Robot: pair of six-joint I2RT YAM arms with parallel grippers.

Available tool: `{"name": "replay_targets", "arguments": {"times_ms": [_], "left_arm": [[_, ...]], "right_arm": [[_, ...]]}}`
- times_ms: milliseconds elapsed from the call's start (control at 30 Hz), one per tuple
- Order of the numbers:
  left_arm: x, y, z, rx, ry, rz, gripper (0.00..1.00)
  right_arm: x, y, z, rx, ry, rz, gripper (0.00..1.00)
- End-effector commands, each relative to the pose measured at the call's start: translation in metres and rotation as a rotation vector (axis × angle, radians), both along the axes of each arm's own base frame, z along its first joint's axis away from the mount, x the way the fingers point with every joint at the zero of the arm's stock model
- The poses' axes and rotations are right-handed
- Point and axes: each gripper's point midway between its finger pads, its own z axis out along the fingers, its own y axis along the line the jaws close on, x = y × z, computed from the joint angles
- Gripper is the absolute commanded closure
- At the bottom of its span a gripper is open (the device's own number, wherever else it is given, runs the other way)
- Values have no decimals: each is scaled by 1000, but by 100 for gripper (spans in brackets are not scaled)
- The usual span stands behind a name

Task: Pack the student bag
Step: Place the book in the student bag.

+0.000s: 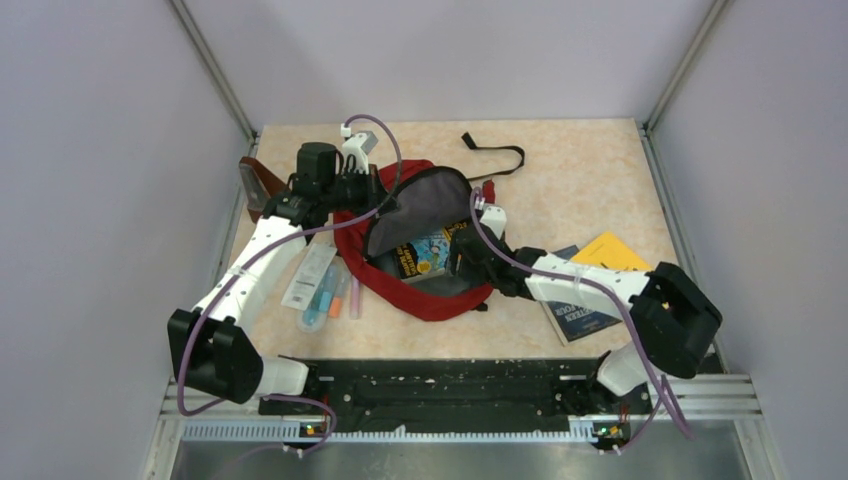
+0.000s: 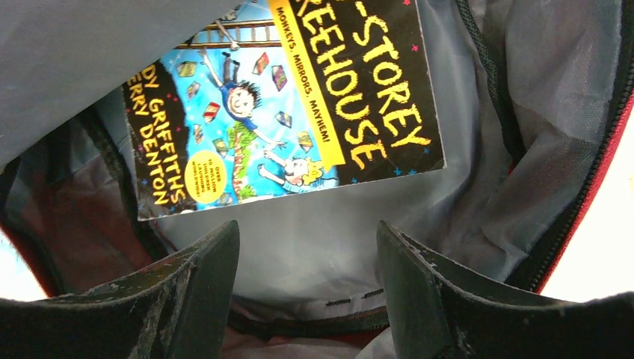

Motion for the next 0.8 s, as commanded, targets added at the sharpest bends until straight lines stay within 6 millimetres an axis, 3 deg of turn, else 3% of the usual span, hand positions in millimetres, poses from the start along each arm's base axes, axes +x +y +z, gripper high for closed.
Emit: {"name": "replay_targets", "arguments": {"times_ms": [0, 200, 400, 600, 767], "left_arm": [[5, -3, 21, -22, -66, -7, 100], [6, -2, 21, -19, -67, -3, 100], [6, -2, 19, -16, -65, -2, 100], [7, -2, 17, -14, -59, -2, 100], [8, -2, 15, -10, -56, 1, 100]], "right_arm": [[15, 1, -4, 6, -17, -62, 33], [36, 12, -13, 26, -54, -42, 33], [79, 21, -12, 13, -128, -47, 33], [119, 36, 5, 18, -215, -20, 34], [131, 50, 20, 30, -266, 25, 34]]}}
